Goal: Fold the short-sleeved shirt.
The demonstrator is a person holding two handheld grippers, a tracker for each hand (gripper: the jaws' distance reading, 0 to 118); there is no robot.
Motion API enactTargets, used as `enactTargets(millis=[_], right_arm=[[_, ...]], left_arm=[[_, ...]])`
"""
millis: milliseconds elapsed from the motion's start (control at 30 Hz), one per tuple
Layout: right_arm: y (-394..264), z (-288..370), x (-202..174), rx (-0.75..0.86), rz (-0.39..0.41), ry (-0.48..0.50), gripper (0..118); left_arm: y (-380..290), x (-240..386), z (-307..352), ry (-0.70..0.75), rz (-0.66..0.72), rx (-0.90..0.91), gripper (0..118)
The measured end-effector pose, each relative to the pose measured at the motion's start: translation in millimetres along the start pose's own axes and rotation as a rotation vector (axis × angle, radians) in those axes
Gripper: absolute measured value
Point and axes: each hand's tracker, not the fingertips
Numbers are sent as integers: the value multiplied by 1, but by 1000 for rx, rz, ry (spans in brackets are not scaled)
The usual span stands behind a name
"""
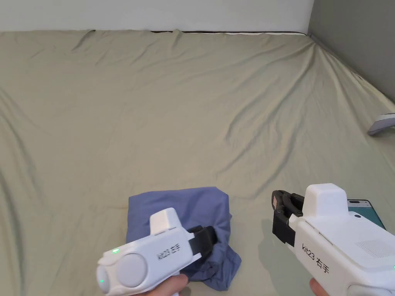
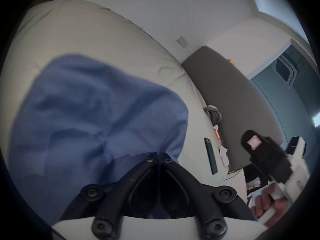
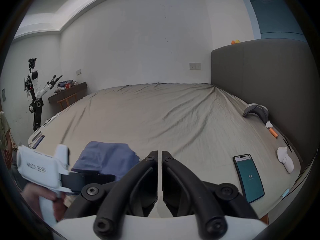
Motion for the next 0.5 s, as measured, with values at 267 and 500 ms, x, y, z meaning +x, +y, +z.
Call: enactTargets(millis=[267, 500], right_arm=[[3, -29, -11, -113, -43, 227, 4], [-47, -105, -36, -301, -164, 559, 4]], left_arm=[[17, 5, 46, -42, -84, 26, 2], [46, -30, 114, 13, -193, 86, 76]])
